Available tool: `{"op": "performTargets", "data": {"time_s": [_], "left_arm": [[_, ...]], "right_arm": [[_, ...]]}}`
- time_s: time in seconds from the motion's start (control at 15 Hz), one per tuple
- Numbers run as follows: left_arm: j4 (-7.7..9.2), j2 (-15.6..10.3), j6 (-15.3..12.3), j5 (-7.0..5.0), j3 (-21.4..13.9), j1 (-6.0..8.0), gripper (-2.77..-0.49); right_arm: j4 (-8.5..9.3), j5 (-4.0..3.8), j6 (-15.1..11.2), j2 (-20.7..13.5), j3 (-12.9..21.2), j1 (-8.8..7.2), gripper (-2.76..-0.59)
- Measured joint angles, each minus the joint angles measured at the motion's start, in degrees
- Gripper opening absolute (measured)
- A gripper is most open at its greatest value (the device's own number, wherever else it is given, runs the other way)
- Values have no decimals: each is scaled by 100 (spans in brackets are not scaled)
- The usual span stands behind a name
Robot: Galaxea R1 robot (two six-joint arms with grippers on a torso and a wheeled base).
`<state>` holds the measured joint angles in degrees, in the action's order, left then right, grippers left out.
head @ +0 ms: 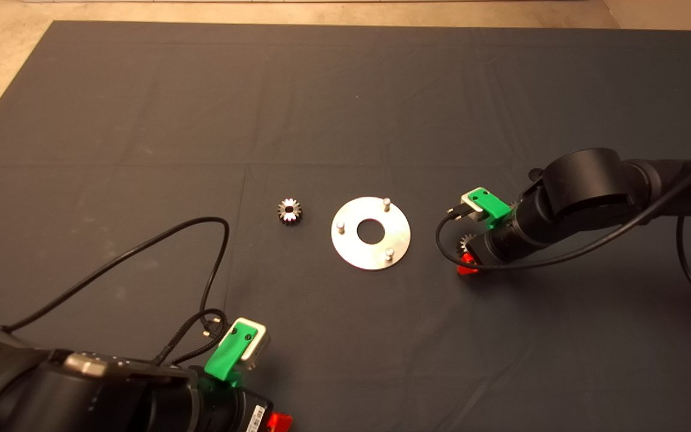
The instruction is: Install three planetary gears onto the carrier pins
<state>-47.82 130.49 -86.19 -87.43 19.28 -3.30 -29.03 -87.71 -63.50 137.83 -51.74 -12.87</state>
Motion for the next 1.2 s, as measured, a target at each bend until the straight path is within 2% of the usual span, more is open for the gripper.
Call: {"op": "performTargets", "data": {"time_s": [0.53,0.8,1.0,1.2], "left_arm": [[0,91,0,-3,-2,0,-90],[0,127,0,-3,-2,0,-90],[0,129,0,-1,-2,0,-90],[0,140,0,-1,-2,0,-90]], "right_arm": [[0,0,-22,41,-173,0,-100],[1,0,-173,14,-176,0,-100],[1,63,-223,10,-179,0,-100],[1,76,-234,10,-182,-2,-100]]}}
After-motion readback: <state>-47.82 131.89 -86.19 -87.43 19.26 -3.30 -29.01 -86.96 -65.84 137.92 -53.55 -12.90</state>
